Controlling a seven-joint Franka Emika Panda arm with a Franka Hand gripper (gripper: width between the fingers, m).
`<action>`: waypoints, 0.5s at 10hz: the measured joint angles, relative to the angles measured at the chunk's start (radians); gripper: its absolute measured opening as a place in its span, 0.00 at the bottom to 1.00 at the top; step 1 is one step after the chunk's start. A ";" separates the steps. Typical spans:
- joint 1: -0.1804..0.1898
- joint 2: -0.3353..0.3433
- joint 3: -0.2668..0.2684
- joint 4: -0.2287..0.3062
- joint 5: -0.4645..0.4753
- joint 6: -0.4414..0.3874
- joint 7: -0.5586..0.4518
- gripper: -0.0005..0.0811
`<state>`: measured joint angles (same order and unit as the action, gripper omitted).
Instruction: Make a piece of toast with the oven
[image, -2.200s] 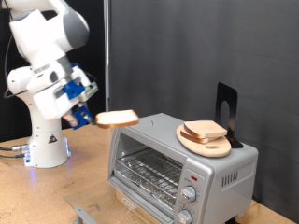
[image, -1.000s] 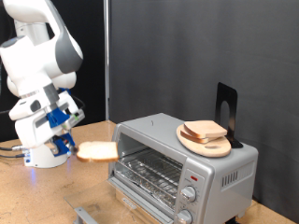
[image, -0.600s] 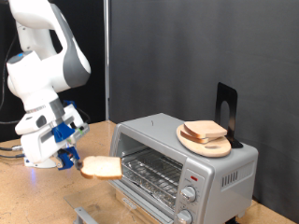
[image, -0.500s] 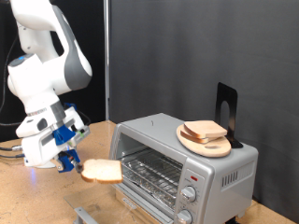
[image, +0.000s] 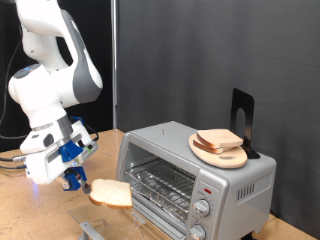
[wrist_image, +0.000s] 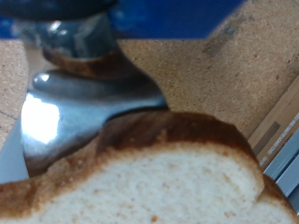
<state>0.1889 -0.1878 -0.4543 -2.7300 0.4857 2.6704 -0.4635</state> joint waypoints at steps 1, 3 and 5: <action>0.001 0.000 0.013 0.003 -0.023 -0.001 0.016 0.54; 0.022 0.000 0.046 0.016 -0.008 0.011 0.030 0.54; 0.050 0.001 0.077 0.032 0.019 0.022 0.040 0.54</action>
<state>0.2393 -0.1873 -0.3775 -2.6976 0.5049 2.6925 -0.4233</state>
